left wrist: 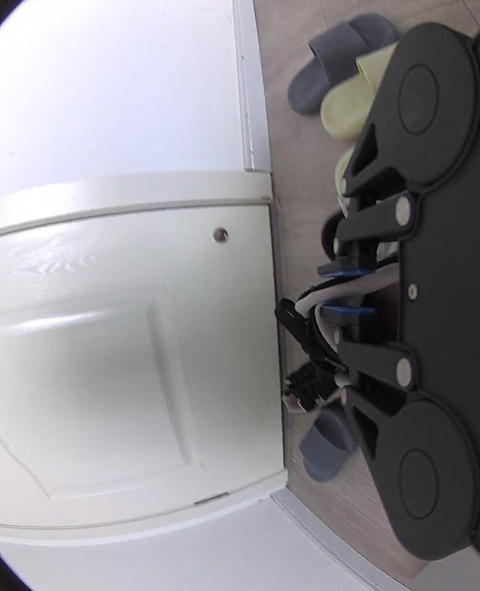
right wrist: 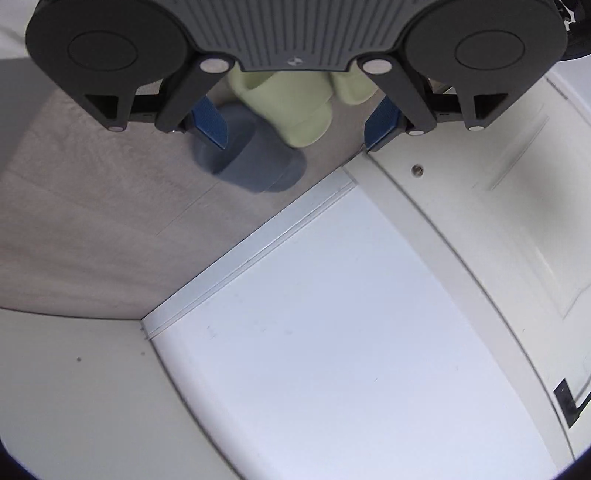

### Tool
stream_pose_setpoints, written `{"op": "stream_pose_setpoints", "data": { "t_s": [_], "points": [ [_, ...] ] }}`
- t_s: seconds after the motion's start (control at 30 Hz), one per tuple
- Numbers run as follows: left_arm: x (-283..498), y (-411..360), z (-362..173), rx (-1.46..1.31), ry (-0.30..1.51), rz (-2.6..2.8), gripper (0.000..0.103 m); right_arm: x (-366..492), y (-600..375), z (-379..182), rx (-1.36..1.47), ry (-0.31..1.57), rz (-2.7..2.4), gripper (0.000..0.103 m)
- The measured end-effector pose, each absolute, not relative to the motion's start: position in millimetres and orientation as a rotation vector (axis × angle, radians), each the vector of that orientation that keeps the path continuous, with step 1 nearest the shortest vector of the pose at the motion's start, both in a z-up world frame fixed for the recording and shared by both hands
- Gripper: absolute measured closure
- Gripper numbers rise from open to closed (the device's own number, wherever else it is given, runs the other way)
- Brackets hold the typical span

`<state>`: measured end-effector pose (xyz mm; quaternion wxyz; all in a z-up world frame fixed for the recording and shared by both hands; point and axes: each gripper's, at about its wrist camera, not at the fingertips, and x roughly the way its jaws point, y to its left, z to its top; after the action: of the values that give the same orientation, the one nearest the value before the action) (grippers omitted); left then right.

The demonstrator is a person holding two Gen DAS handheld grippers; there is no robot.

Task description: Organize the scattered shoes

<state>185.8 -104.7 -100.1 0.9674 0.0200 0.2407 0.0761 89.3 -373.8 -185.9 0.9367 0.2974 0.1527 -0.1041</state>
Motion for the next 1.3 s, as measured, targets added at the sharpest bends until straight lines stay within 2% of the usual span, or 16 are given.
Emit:
{"op": "stream_pose_setpoints", "data": {
  "t_s": [0.03,0.07,0.2,0.27,0.33,0.43,0.6,0.8,0.9,1.03,1.1,1.13,1.2,1.3],
  "points": [
    [188,-113,-98,0.006,0.499,0.142,0.089,82,-386,-187,0.602,0.301,-0.25,0.02],
    [188,-123,-96,-0.003,0.491,0.113,0.103,75,-397,-189,0.6,0.295,-0.284,0.02],
    [161,-226,-87,0.29,0.156,0.034,0.103,53,-441,-201,0.687,0.26,-0.37,0.02],
    [153,-263,-89,0.354,0.096,-0.041,0.103,47,-453,-208,0.748,0.247,-0.376,0.02],
    [156,-299,-106,0.407,0.123,-0.143,0.103,45,-461,-215,0.798,0.236,-0.365,0.02],
    [163,-307,-133,0.399,0.251,-0.229,0.103,47,-460,-217,0.788,0.244,-0.333,0.02],
    [189,-258,-161,0.274,0.486,-0.212,0.095,48,-458,-214,0.771,0.246,-0.28,0.019],
    [201,-170,-180,0.165,0.628,-0.083,0.092,53,-447,-204,0.723,0.295,-0.239,0.016],
    [190,-123,-188,0.161,0.636,-0.014,0.085,64,-433,-196,0.692,0.405,-0.182,0.016],
    [175,-88,-194,0.135,0.666,0.041,0.084,90,-394,-193,0.648,0.635,-0.138,0.016],
    [168,-81,-199,0.165,0.668,0.029,0.08,103,-360,-193,0.527,0.715,-0.111,0.016],
    [161,-86,-200,0.208,0.653,-0.002,0.077,106,-345,-194,0.488,0.725,-0.101,0.016],
    [145,-97,-204,0.301,0.616,-0.093,0.057,109,-327,-196,0.501,0.726,-0.06,0.016],
    [109,-125,-217,0.463,0.555,-0.301,0.049,104,-320,-192,0.548,0.7,-0.005,0.016]
  ]
}}
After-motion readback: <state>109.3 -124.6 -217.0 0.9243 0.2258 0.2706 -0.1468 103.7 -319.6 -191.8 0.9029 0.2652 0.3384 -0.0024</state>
